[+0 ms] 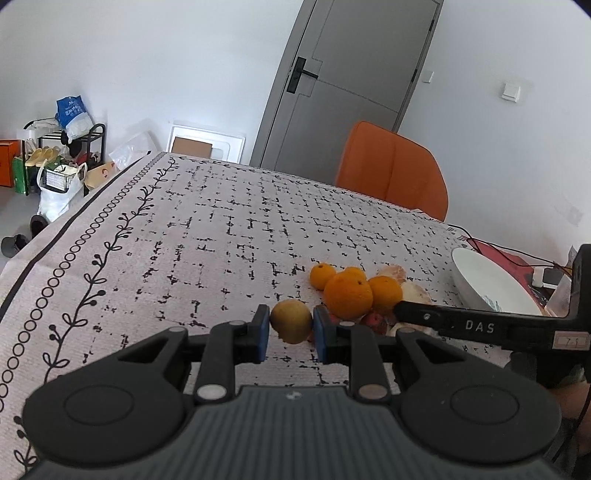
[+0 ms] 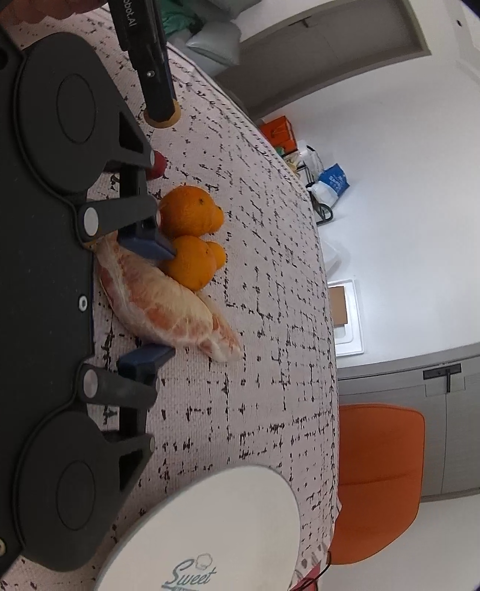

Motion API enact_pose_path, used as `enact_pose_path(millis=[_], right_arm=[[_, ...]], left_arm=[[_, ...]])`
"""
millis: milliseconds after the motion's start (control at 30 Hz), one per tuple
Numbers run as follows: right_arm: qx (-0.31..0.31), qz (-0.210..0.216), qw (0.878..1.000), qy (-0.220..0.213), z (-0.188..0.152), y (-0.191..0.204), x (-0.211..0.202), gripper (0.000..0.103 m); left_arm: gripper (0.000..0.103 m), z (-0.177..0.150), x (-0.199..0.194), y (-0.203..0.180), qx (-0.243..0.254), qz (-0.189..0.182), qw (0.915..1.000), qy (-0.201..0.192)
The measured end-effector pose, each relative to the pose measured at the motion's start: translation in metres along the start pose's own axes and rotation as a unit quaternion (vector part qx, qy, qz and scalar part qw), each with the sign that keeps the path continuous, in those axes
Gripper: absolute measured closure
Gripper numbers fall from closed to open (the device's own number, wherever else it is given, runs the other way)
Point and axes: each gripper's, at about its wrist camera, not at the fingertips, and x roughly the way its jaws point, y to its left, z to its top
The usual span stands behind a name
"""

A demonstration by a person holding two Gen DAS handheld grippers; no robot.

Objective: Organize fruits
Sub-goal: 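Grasp a yellow apricot with the left gripper while the right gripper grasps the peeled pomelo segment, then carry both fruits to the white plate and open both grippers to release them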

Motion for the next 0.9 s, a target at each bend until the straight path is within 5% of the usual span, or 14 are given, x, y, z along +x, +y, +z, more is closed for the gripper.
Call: enact_pose_path(millis=[467,900], right_arm=[[0.054,0.032,0.997,-0.040,0.001,-0.028,-0.031,0.084],[0.060,0.028,0.994,-0.085,0.010,-0.040,-0.061,0.085]], left_arm=[[0.080,0.003,-0.002,-0.016,0.013,-0.006,0.9999,-0.009],[0.080,0.016,0.002,-0.040,0.035,-0.026,0.9988,-0.021]])
